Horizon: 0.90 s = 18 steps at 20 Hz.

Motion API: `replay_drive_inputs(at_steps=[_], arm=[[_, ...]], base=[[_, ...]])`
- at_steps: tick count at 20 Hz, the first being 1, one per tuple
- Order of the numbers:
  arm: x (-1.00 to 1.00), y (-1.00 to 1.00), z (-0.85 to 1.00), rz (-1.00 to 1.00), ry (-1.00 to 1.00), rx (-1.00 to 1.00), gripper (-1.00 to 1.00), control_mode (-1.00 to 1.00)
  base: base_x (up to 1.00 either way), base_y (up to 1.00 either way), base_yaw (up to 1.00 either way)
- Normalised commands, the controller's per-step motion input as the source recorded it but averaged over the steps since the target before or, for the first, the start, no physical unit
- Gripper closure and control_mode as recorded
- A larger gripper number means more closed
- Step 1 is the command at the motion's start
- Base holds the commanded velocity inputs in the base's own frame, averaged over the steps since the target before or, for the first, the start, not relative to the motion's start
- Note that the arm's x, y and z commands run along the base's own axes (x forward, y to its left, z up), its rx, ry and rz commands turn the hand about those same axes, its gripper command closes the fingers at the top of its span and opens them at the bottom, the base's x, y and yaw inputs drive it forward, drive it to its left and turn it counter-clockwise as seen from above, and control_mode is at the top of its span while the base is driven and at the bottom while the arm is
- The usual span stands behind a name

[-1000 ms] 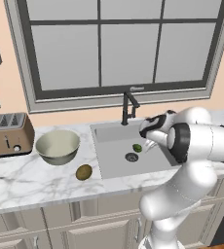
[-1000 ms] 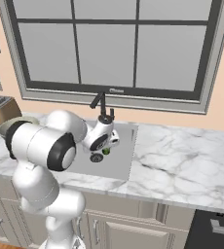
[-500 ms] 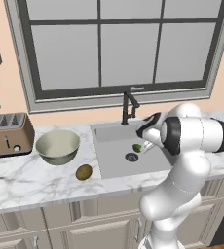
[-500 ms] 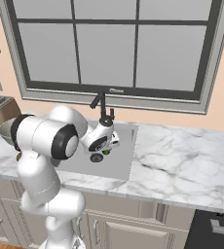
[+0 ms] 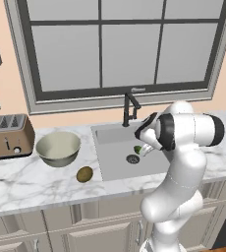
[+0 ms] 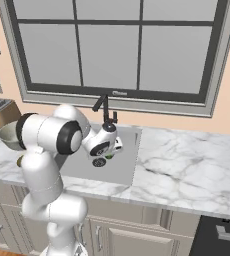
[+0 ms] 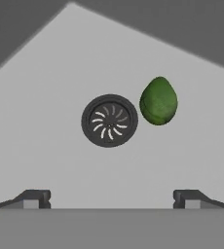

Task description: Pick the avocado from the sink and place it in the bowl. Then pick the bowl and place it in the microwave. Then close the microwave door and press the start button.

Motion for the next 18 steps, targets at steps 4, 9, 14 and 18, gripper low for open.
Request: replay_drive_inputs(at_steps=[4, 9, 14, 18], arm=[[0.06, 0.00, -0.14, -0.01, -0.01, 0.00, -1.00, -1.00], [0.25, 0.00, -0.05, -0.02, -0.03, 0.00, -1.00, -1.00], [0.25, 0.00, -0.07, -0.02, -0.01, 0.00, -1.00, -1.00], [0.20, 0.00, -0.22, -0.02, 0.00, 0.00, -1.00, -1.00]], base=[[0.00, 0.00, 0.00], [0.00, 0.00, 0.00], [0.00, 0.00, 0.00], [0.00, 0.00, 0.00]])
